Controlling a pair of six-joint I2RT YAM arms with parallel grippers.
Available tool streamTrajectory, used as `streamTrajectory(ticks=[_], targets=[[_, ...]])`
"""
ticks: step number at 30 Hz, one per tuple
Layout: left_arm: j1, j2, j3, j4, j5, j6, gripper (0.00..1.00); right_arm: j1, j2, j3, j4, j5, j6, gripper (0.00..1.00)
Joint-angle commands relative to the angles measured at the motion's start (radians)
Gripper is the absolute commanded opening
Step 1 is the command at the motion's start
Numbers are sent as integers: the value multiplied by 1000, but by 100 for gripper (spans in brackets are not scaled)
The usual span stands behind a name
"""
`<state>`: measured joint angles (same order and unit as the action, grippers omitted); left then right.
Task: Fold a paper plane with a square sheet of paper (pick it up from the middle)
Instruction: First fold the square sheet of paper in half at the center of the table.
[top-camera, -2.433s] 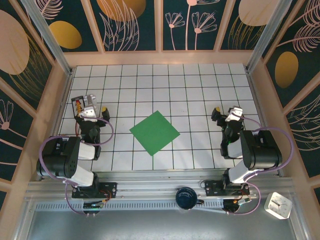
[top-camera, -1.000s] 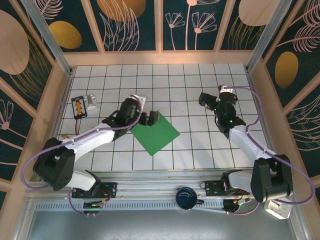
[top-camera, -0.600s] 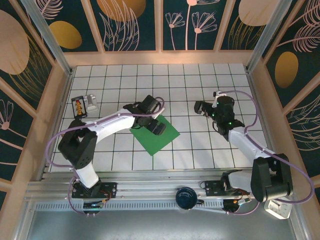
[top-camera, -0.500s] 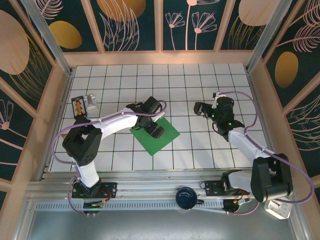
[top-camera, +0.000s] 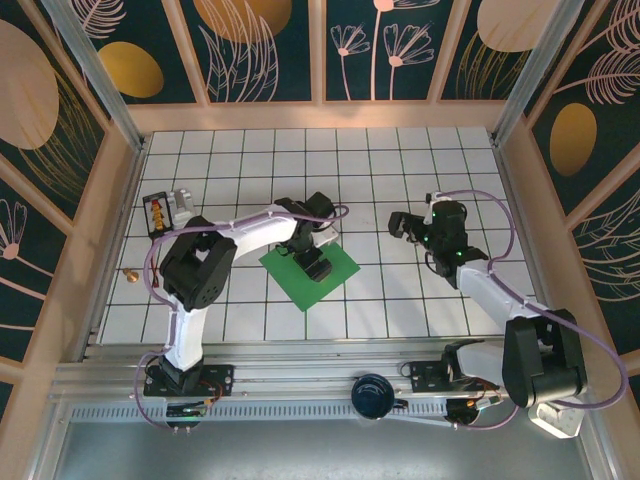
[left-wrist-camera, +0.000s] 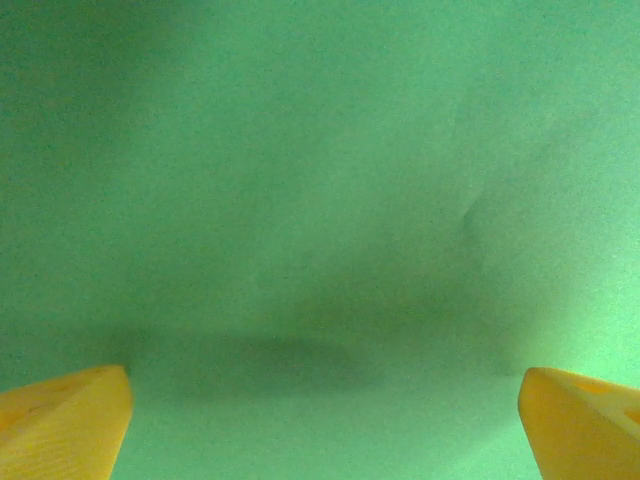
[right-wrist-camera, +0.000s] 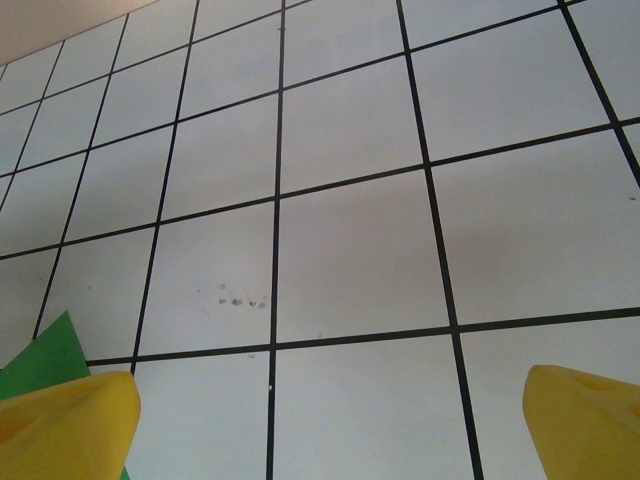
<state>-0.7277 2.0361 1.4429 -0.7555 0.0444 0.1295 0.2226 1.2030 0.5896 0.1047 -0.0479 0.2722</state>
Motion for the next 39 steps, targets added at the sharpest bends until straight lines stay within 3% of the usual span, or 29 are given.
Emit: streamTrajectory(ticks=[1, 10, 29, 35, 39], targets=[[-4, 28, 33, -67, 20, 25, 99, 5, -27, -17, 11, 26, 12, 99], [-3, 84, 34, -80, 9, 19, 98, 5, -31, -24, 11, 29, 12, 99], [-4, 66, 18, -57, -9, -9, 83, 5, -8, -19, 12, 19, 12, 99], [-4, 6, -13, 25, 30, -48, 72, 6, -4, -16, 6, 17, 13, 98], [-4, -82, -70, 135, 109, -101, 52, 6, -13, -14, -1, 13, 18, 99]])
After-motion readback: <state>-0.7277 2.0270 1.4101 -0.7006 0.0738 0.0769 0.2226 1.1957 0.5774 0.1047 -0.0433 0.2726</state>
